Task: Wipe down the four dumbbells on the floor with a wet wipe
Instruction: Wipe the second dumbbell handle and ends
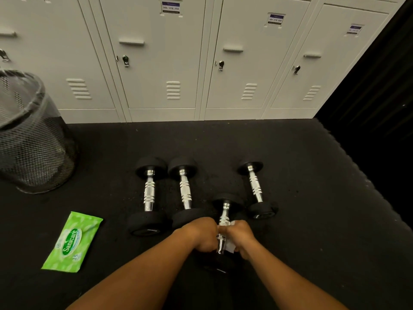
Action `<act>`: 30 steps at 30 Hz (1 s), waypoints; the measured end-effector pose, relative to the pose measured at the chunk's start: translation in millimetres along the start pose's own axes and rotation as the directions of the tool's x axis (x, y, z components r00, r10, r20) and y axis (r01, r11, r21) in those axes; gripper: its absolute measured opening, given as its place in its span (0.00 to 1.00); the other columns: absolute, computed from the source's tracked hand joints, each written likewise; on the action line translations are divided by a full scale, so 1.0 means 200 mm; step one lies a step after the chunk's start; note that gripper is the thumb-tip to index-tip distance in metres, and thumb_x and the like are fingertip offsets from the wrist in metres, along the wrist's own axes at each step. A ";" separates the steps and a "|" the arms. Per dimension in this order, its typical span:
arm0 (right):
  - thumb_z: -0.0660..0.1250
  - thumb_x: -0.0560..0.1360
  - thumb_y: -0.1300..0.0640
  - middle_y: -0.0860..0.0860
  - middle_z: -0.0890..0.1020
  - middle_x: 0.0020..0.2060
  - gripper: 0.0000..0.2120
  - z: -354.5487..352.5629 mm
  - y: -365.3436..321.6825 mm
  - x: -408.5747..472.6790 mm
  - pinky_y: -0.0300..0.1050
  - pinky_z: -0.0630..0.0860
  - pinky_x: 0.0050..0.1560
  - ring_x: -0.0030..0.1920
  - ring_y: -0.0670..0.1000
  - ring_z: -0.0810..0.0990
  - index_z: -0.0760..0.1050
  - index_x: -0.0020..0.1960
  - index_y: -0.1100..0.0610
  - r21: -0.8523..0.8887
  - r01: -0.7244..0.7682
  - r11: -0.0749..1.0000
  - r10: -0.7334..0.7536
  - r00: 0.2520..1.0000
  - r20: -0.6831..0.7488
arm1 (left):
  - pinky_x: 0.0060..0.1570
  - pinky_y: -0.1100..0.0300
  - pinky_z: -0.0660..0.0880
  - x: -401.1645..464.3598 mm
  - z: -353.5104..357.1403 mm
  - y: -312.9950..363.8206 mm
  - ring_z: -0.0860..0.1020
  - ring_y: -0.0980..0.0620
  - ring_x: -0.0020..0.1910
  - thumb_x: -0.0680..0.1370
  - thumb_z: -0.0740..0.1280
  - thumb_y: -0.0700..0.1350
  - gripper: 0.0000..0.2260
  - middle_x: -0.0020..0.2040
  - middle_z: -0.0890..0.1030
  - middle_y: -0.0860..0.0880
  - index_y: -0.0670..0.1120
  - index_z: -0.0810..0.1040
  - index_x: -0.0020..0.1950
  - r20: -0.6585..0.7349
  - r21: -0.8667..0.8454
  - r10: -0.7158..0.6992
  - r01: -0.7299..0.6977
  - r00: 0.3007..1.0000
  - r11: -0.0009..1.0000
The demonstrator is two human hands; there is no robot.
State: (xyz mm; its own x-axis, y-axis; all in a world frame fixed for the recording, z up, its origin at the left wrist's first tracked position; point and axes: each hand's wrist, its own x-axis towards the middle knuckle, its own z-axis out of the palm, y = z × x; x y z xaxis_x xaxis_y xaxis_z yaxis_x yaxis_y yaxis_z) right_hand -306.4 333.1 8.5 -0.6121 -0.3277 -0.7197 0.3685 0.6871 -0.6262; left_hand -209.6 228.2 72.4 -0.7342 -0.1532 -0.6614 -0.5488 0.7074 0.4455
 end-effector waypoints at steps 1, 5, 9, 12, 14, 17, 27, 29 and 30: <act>0.76 0.70 0.64 0.58 0.84 0.36 0.08 0.02 0.00 0.00 0.41 0.77 0.31 0.33 0.53 0.83 0.79 0.45 0.65 0.006 0.007 1.000 -0.007 1.000 -0.007 | 0.57 0.51 0.78 0.00 -0.01 0.00 0.81 0.41 0.55 0.77 0.65 0.40 0.13 0.56 0.83 0.40 0.39 0.82 0.59 -0.026 -0.041 0.011 -0.012 1.000 0.999; 0.73 0.69 0.66 0.58 0.83 0.35 0.05 0.05 -0.01 0.01 0.42 0.78 0.29 0.34 0.54 0.83 0.79 0.44 0.65 0.025 0.035 0.999 -0.034 0.999 -0.039 | 0.55 0.53 0.80 0.02 -0.04 -0.05 0.82 0.49 0.50 0.74 0.67 0.41 0.10 0.50 0.85 0.46 0.45 0.84 0.54 -0.189 -0.255 -0.031 -0.019 0.982 0.967; 0.75 0.66 0.61 0.58 0.85 0.38 0.08 0.07 0.00 0.05 0.59 0.84 0.44 0.39 0.58 0.86 0.80 0.43 0.61 -0.020 0.059 0.998 -0.060 0.995 -0.073 | 0.44 0.63 0.75 0.03 -0.07 -0.12 0.80 0.53 0.42 0.74 0.66 0.38 0.13 0.40 0.81 0.54 0.48 0.83 0.55 -0.308 -0.407 -0.105 -0.031 0.945 0.913; 0.75 0.67 0.60 0.55 0.85 0.37 0.05 0.04 -0.07 0.08 0.52 0.83 0.42 0.39 0.55 0.85 0.80 0.41 0.57 -0.099 0.114 0.989 -0.125 0.986 -0.115 | 0.44 0.60 0.79 0.05 -0.09 -0.18 0.84 0.50 0.43 0.72 0.65 0.38 0.14 0.43 0.85 0.50 0.50 0.82 0.53 -0.338 -0.492 -0.156 -0.033 0.928 0.870; 0.75 0.67 0.60 0.54 0.84 0.36 0.05 0.00 -0.16 0.11 0.46 0.80 0.36 0.37 0.53 0.84 0.80 0.40 0.57 -0.147 0.148 0.978 -0.167 0.978 -0.122 | 0.47 0.57 0.81 0.06 -0.11 -0.21 0.85 0.50 0.43 0.70 0.64 0.40 0.12 0.43 0.86 0.48 0.54 0.80 0.48 -0.356 -0.521 -0.175 -0.039 0.918 0.853; 0.76 0.67 0.59 0.53 0.84 0.36 0.05 -0.03 -0.30 0.18 0.45 0.77 0.36 0.37 0.53 0.83 0.80 0.39 0.57 -0.172 0.171 0.970 -0.195 0.972 -0.132 | 0.50 0.55 0.81 0.07 -0.13 -0.23 0.84 0.50 0.44 0.70 0.64 0.42 0.10 0.43 0.85 0.49 0.56 0.78 0.45 -0.402 -0.550 -0.195 -0.065 0.895 0.833; 0.77 0.60 0.55 0.55 0.84 0.36 0.12 -0.01 -0.52 0.42 0.47 0.79 0.35 0.37 0.56 0.84 0.80 0.39 0.60 -0.282 0.179 0.943 -0.223 0.966 -0.130 | 0.32 0.74 0.70 0.07 -0.25 -0.37 0.80 0.57 0.40 0.77 0.64 0.39 0.10 0.46 0.83 0.50 0.49 0.82 0.54 -0.493 -0.562 -0.300 -0.035 0.816 0.827; 0.77 0.62 0.55 0.55 0.83 0.37 0.12 0.00 -0.54 0.43 0.44 0.76 0.34 0.37 0.56 0.83 0.79 0.40 0.61 -0.305 0.171 0.937 -0.220 0.967 -0.133 | 0.33 0.73 0.71 0.04 -0.26 -0.39 0.81 0.56 0.41 0.76 0.63 0.38 0.12 0.45 0.83 0.52 0.50 0.82 0.53 -0.492 -0.548 -0.302 -0.021 0.816 0.836; 0.76 0.62 0.56 0.55 0.83 0.38 0.12 0.00 -0.55 0.44 0.44 0.76 0.34 0.37 0.55 0.83 0.79 0.41 0.61 -0.314 0.165 0.935 -0.214 0.968 -0.130 | 0.35 0.72 0.72 0.03 -0.25 -0.40 0.81 0.55 0.42 0.75 0.63 0.38 0.12 0.43 0.83 0.53 0.50 0.82 0.53 -0.489 -0.533 -0.293 -0.016 0.822 0.846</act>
State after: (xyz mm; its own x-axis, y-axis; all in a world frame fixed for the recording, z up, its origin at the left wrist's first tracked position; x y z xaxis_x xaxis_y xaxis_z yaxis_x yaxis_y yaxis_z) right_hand -400.6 227.8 13.2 -0.7626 -0.3800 -0.5235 0.0243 0.7919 -0.6102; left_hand -190.2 135.6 63.0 -0.6381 -0.6701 -0.3792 -0.6656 0.2325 0.7092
